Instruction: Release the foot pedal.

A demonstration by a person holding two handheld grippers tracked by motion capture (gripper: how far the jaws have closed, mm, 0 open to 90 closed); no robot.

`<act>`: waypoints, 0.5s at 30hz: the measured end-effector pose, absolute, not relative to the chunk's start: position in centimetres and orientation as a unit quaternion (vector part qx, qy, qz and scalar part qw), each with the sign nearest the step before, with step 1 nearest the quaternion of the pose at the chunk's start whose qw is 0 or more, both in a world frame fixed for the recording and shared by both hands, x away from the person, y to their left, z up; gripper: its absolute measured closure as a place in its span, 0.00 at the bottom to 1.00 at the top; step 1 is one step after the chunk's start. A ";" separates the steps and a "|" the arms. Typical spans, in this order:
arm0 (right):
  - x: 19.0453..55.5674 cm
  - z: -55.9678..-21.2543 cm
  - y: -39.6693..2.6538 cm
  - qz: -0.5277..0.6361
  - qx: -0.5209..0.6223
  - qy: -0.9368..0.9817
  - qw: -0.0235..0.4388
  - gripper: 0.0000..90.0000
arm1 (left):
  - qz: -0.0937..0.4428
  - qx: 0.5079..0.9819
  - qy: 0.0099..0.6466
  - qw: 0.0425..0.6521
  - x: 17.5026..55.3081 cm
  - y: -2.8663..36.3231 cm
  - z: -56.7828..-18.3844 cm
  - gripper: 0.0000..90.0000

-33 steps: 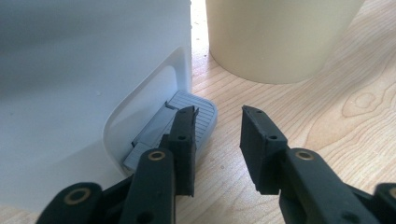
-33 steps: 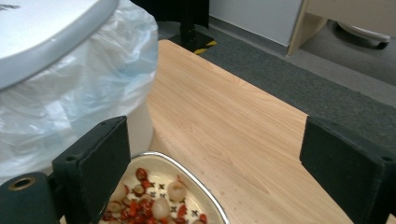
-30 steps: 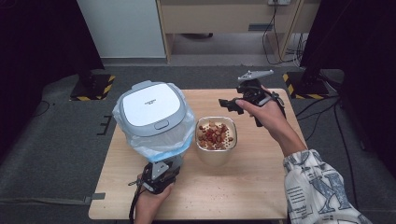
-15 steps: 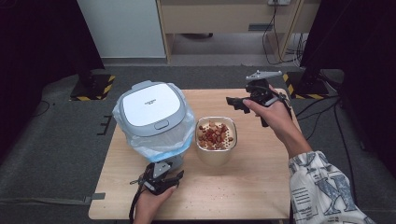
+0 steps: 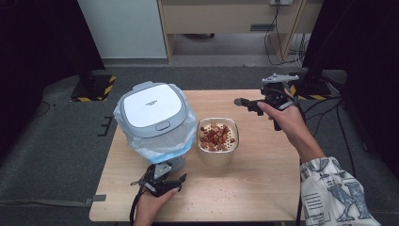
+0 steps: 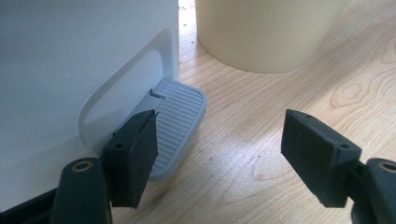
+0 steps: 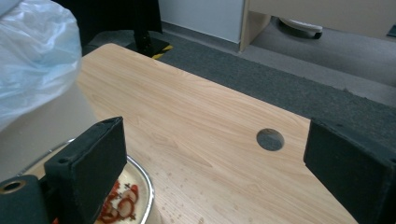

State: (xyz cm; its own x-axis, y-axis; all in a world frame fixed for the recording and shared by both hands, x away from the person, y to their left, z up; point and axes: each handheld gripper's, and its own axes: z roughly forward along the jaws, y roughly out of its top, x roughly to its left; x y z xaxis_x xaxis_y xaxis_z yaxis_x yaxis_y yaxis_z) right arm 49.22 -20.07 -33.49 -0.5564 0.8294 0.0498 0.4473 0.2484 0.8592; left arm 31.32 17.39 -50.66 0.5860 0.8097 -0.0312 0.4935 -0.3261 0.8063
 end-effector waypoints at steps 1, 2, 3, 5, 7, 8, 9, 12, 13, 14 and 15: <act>49.1 -33.6 -20.7 0.446 0.424 0.757 0.220 0.07 | 0.193 0.793 0.410 0.407 31.3 17.4 -50.6 0.28; 49.0 -33.7 -21.0 0.445 0.427 0.755 0.223 0.07 | 0.193 0.793 0.410 0.407 31.3 17.4 -50.6 0.28; 48.9 -33.9 -21.2 0.443 0.431 0.753 0.226 0.07 | 0.192 0.794 0.409 0.407 31.3 17.5 -50.6 0.27; 48.8 -34.0 -21.7 0.441 0.436 0.749 0.233 0.07 | 0.190 0.795 0.409 0.407 31.3 17.5 -50.6 0.27; 48.6 -34.2 -22.0 0.442 0.438 0.747 0.236 0.07 | 0.188 0.793 0.410 0.409 31.2 17.5 -50.7 0.26; 48.3 -34.6 -22.5 0.440 0.443 0.743 0.241 0.07 | 0.183 0.796 0.408 0.408 31.1 17.6 -50.7 0.26; 48.3 -34.6 -22.5 0.440 0.443 0.743 0.241 0.07 | 0.183 0.796 0.408 0.408 31.1 17.6 -50.7 0.25; 47.9 -35.2 -23.1 0.438 0.447 0.740 0.246 0.08 | 0.184 0.795 0.406 0.411 30.8 17.6 -50.6 0.25; 47.5 -35.8 -23.4 0.435 0.450 0.739 0.249 0.08 | 0.184 0.797 0.404 0.409 30.8 17.7 -50.5 0.26; 47.3 -36.1 -23.5 0.433 0.451 0.740 0.249 0.08 | 0.184 0.797 0.405 0.409 30.8 17.8 -50.5 0.26; 47.2 -36.3 -23.7 0.432 0.452 0.740 0.248 0.08 | 0.182 0.796 0.408 0.409 30.9 17.8 -50.6 0.26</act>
